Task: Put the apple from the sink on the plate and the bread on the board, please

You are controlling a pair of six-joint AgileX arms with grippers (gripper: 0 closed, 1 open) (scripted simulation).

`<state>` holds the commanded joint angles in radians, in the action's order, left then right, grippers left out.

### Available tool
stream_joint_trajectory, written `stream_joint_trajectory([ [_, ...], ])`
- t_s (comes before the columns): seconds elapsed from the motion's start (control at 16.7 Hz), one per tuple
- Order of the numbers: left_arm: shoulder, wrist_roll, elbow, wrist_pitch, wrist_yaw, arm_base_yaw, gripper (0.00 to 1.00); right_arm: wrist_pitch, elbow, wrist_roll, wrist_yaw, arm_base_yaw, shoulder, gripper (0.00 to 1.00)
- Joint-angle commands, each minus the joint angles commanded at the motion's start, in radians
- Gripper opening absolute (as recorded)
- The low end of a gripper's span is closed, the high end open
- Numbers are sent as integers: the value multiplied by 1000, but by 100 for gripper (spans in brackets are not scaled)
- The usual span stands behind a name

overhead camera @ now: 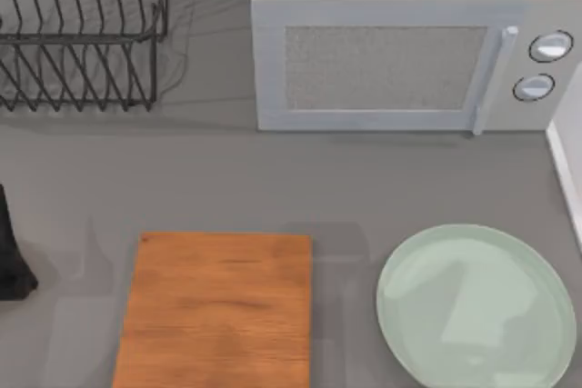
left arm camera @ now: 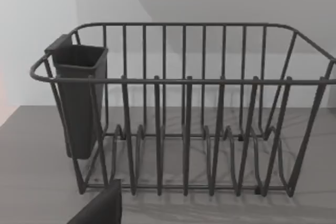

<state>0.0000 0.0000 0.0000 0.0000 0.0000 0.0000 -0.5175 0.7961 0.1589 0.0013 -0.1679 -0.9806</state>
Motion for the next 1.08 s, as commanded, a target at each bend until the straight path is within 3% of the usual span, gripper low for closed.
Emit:
stream_joint_trajectory([
  [0.6, 0, 0, 0, 0, 0, 0, 100, -466, 726, 143, 1, -151, -978, 100],
  [0.84, 0, 0, 0, 0, 0, 0, 100, -557, 865, 171, 1, -181, -1158, 100],
  [1.08, 0, 0, 0, 0, 0, 0, 100, -570, 886, 175, 1, -185, -1184, 100],
])
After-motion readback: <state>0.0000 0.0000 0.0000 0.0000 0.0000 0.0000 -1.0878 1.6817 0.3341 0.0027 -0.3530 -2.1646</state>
